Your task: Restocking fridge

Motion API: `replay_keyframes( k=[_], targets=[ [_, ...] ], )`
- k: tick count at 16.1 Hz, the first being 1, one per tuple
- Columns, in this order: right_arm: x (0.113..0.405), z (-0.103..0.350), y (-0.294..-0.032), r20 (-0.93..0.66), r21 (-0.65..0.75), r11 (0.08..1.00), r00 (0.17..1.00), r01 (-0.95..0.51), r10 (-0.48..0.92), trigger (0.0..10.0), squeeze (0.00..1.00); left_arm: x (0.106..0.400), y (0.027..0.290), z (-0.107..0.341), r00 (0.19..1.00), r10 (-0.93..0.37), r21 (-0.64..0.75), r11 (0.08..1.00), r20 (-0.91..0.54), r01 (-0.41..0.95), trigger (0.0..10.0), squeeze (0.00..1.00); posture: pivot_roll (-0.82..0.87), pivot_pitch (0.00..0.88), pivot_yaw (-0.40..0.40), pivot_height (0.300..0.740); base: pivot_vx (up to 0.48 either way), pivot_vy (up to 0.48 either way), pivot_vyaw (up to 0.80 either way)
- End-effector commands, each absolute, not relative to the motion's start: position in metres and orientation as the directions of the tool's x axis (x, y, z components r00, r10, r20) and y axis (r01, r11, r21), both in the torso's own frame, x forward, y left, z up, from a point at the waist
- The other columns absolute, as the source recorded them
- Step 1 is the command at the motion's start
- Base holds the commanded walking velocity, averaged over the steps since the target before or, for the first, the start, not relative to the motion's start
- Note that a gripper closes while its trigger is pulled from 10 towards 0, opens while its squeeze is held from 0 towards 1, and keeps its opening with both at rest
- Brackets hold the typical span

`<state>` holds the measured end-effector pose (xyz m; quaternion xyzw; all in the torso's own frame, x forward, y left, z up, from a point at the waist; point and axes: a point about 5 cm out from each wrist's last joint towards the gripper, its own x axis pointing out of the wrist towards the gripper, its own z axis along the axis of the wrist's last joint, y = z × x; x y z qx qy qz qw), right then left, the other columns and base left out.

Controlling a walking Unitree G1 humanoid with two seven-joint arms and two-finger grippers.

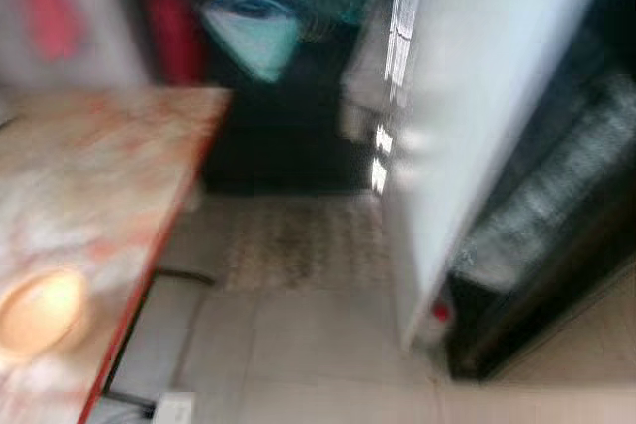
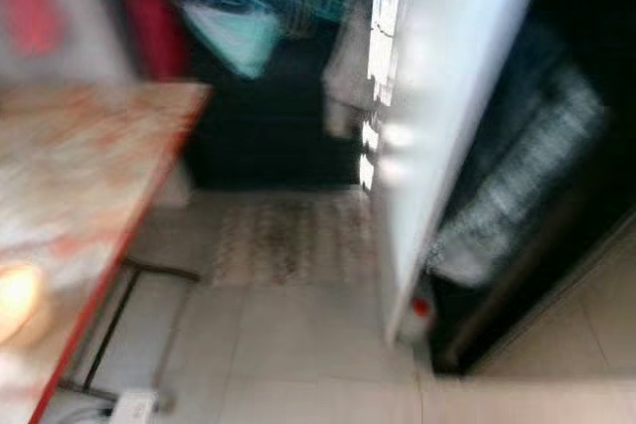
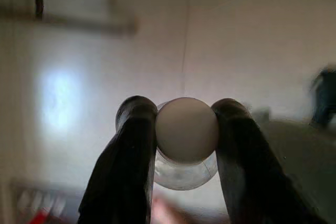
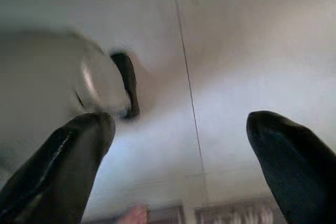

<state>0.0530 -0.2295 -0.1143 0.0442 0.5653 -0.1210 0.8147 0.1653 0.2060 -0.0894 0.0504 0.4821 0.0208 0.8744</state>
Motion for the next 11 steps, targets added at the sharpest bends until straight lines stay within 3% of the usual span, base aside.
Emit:
replay_keyframes(
  k=[1,6,11],
  targets=[
    [0.0541,-0.1157,-0.2223,-0.934,-0.047,0.970,0.334,0.240,-0.128,10.0,0.00,0.1593,0.2160,-0.0901,0.518,0.115,0.140,0.990,-0.848,0.009,10.0,0.00,-0.07,0.015,0.094,0.740,0.000,0.000,-0.75],
    [0.0553,-0.1159,-0.2203,-0.932,-0.045,0.966,0.339,0.253,-0.132,10.0,0.00,0.1650,0.2131,-0.0885,0.521,0.106,0.146,0.989,-0.847,0.036,10.0,0.00,-0.10,0.014,0.114,0.740,0.000,0.000,-0.75],
    [0.0542,-0.1140,-0.2301,-0.931,-0.072,0.970,0.333,0.232,-0.149,10.0,0.00,0.1605,0.2102,-0.0907,0.523,0.100,0.128,0.992,-0.847,0.018,10.0,0.00,-0.12,0.008,0.065,0.740,0.000,0.000,-0.75]
  ],
)
